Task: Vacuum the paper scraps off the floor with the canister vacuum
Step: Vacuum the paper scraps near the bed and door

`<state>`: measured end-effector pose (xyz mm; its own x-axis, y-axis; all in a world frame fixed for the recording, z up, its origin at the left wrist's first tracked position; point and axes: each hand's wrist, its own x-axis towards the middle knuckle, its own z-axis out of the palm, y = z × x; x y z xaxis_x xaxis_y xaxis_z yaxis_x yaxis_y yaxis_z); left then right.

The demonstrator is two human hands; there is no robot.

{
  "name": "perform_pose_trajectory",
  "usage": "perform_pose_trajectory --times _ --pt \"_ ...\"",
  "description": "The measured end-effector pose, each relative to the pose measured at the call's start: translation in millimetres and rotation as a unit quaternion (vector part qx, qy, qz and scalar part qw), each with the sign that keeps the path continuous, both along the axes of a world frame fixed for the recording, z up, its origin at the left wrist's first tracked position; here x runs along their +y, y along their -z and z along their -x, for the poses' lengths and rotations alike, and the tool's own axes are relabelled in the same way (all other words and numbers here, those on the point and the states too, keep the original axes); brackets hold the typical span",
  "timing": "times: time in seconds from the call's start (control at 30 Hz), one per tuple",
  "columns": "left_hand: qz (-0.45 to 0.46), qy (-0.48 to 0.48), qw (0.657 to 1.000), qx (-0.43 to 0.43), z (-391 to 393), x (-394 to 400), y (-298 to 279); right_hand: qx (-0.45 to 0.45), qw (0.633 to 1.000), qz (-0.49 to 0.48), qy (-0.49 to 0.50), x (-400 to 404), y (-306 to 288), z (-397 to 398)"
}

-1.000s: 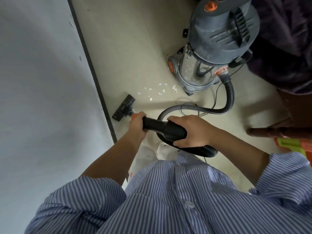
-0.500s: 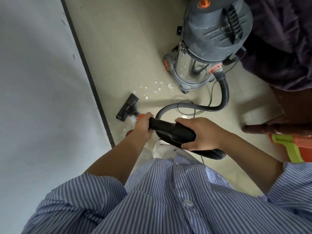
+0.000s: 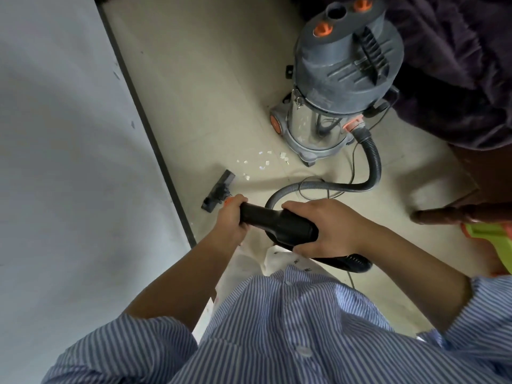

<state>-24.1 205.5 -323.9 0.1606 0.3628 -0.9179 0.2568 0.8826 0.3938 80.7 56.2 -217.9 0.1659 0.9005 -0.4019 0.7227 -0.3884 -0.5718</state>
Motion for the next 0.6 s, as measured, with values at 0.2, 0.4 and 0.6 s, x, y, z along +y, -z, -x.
perform_pose_trajectory --times 0.2,0.4,0.6 --pt "-0.039 0.016 0.999 -0.031 -12.5 25.7 -10.0 0.008 0.999 -0.031 0.023 11.7 2.5 -4.6" --pt "-0.05 0.075 0.995 -0.031 -32.7 44.1 -1.4 0.008 0.996 -0.034 0.083 18.9 14.1 -3.3" --pt "-0.019 0.131 0.991 -0.032 -52.1 41.6 12.0 0.007 0.992 -0.018 0.127 15.4 25.4 -5.4"
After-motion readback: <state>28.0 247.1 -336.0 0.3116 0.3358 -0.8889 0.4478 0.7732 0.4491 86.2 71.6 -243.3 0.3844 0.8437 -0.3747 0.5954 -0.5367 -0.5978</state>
